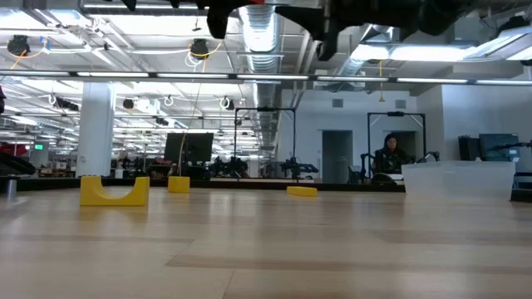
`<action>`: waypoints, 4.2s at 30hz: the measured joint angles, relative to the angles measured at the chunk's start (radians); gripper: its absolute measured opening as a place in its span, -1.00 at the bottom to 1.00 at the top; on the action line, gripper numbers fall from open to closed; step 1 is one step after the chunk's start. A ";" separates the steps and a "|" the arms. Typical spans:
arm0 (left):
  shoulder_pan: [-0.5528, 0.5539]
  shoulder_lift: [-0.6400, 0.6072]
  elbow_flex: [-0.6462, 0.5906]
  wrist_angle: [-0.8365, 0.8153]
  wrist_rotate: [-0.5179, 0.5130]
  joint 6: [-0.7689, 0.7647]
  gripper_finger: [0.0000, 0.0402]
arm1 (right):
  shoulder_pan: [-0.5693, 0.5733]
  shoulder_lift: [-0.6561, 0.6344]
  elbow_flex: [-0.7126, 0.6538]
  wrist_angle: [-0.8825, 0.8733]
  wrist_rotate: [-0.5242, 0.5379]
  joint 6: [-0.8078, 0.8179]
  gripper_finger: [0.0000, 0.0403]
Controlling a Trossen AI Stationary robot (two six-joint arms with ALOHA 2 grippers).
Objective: Sort & place blocks by color
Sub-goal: Put the orange block into the blue bin, then put the top left yellow block into the transparent bin
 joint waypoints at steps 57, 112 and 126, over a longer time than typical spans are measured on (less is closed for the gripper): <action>-0.062 0.058 0.000 0.077 -0.034 0.012 -0.20 | 0.075 0.060 0.171 -0.264 -0.086 -0.143 -0.32; 0.540 0.227 -0.015 -0.679 -0.102 0.008 0.47 | 0.842 -0.240 0.151 -1.631 0.494 0.293 0.42; 0.623 0.226 -0.015 -0.688 -0.082 0.089 0.47 | 0.453 -0.318 0.151 -1.500 0.508 -0.099 0.42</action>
